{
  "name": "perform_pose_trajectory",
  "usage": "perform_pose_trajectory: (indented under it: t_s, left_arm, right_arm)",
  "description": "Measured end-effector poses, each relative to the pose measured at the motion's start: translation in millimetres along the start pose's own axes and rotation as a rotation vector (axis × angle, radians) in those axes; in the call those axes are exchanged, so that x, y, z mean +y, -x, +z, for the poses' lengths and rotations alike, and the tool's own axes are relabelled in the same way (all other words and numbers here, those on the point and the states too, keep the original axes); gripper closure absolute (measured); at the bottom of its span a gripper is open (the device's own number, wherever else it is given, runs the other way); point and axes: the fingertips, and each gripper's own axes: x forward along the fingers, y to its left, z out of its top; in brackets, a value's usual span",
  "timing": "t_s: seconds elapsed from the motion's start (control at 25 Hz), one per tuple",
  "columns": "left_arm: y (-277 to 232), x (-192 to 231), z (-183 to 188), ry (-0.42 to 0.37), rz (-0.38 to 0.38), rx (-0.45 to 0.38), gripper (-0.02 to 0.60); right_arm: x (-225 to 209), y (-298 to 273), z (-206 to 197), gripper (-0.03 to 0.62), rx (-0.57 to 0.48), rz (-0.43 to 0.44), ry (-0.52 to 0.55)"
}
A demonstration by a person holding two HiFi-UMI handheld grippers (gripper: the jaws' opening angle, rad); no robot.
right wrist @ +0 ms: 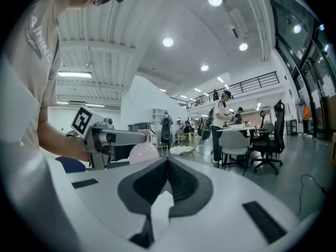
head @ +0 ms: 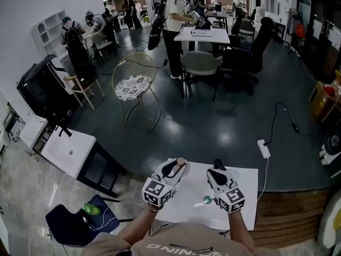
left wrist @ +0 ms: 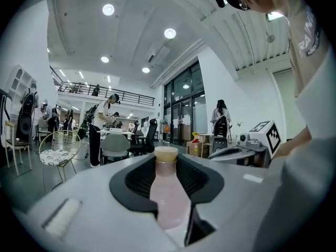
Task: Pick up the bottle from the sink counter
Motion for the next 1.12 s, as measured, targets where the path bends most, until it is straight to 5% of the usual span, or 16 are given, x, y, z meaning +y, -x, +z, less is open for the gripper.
perform_pose_trajectory:
  t_s: [1.12]
  left_arm:
    - [13,-18,-1,0.037,-0.022,-0.014,0.453]
  right_arm:
    - [-7,22,-5,0.588,0.056,0.007,-0.020]
